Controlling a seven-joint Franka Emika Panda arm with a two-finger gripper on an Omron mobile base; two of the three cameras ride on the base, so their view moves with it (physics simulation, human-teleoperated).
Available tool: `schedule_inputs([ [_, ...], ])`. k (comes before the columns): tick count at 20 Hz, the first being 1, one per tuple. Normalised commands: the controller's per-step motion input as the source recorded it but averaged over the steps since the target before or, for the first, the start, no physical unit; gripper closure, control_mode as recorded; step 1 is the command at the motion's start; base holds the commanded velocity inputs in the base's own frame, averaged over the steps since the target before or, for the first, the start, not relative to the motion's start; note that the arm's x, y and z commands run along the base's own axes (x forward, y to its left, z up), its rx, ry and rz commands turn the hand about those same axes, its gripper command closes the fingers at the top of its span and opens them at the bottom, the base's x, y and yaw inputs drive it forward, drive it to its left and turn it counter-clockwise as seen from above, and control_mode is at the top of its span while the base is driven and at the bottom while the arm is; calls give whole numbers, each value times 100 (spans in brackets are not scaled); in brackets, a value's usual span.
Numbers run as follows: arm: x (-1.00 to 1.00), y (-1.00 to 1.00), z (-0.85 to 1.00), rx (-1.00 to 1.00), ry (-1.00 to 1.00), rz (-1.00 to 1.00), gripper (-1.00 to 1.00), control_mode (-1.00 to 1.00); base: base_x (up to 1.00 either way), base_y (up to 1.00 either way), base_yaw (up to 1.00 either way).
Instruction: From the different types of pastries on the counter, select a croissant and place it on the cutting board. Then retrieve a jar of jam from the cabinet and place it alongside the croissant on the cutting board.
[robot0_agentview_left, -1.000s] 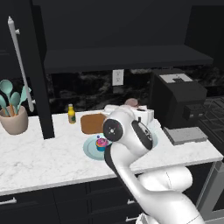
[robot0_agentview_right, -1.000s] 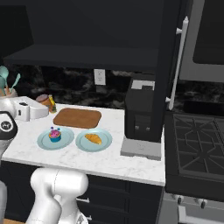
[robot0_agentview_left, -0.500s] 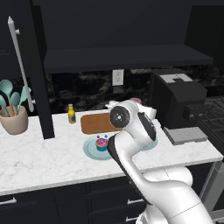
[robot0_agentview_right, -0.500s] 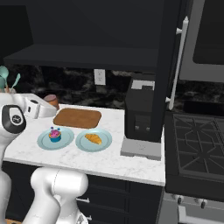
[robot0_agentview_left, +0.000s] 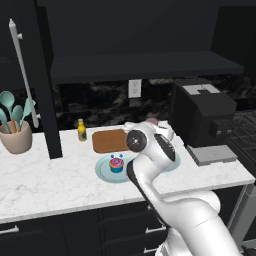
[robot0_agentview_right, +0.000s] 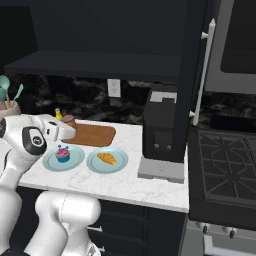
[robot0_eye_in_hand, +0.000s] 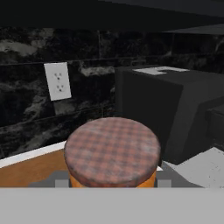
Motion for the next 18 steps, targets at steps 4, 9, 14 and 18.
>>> schedule_inputs([
  [4,48,-10,13,17,25,-2,100,-100,0,0,0],
  [9,12,-9,-1,5,6,0,100,-100,0,0,0],
  [14,11,2,-53,-10,-9,0,100,-100,0,0,0],
  [18,8,2,-69,-12,-5,0,100,-100,0,0,0],
])
